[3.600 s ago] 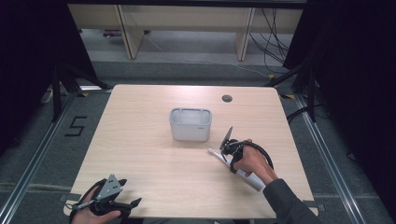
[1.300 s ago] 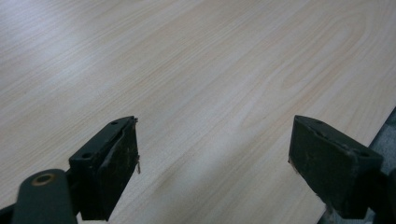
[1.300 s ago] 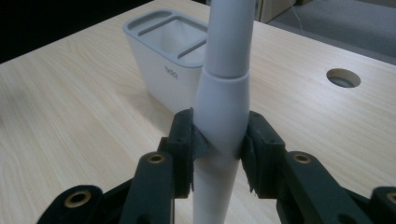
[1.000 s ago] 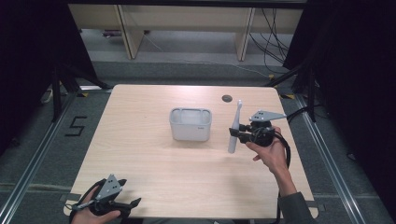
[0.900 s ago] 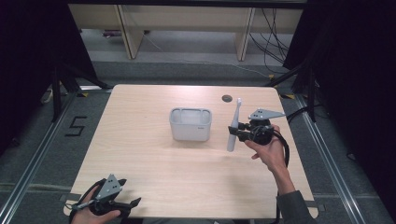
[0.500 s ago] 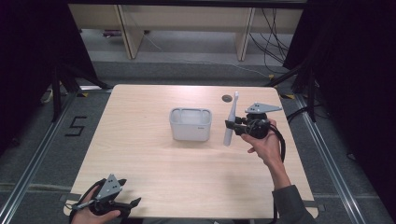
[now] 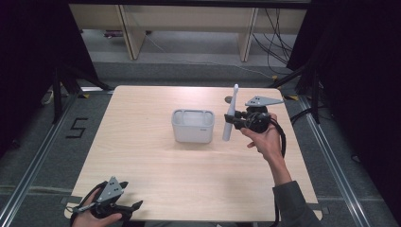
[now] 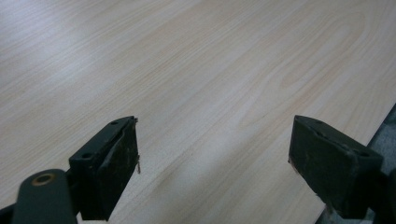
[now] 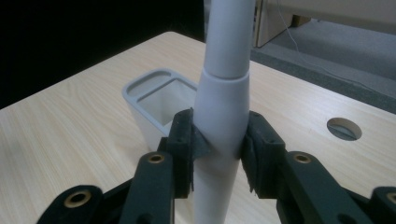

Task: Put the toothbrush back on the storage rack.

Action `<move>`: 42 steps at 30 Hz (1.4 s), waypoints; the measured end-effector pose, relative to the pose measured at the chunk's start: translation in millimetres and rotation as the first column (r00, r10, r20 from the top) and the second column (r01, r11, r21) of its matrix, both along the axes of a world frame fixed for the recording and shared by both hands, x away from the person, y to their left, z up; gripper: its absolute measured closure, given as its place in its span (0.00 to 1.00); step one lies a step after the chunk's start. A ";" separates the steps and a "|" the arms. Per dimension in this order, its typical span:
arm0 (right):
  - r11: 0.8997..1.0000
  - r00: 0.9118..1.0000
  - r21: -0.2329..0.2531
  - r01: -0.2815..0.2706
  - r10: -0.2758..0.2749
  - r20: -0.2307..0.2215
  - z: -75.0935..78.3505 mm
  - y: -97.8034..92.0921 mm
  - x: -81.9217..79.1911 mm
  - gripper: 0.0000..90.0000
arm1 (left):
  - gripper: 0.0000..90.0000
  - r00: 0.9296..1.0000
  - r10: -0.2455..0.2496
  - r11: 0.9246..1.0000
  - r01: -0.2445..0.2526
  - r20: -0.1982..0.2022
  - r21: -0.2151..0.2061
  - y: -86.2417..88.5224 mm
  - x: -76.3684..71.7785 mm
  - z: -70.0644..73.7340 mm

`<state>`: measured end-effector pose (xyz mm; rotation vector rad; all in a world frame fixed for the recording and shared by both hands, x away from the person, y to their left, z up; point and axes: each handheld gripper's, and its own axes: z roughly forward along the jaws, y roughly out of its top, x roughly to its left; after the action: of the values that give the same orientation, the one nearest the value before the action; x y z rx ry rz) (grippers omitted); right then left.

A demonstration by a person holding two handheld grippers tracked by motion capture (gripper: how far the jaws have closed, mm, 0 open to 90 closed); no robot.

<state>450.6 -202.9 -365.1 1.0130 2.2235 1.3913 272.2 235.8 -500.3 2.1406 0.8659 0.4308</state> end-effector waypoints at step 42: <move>1.000 0.999 0.007 0.006 -0.006 0.041 42.7 37.5 30.2 0.75 | 0.17 0.999 -0.012 1.000 0.011 0.029 0.028 1.9 0.8 1.9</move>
<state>480.8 -165.4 -322.3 0.9841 2.1858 1.4054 272.9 237.7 -498.4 2.1581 0.8347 0.4698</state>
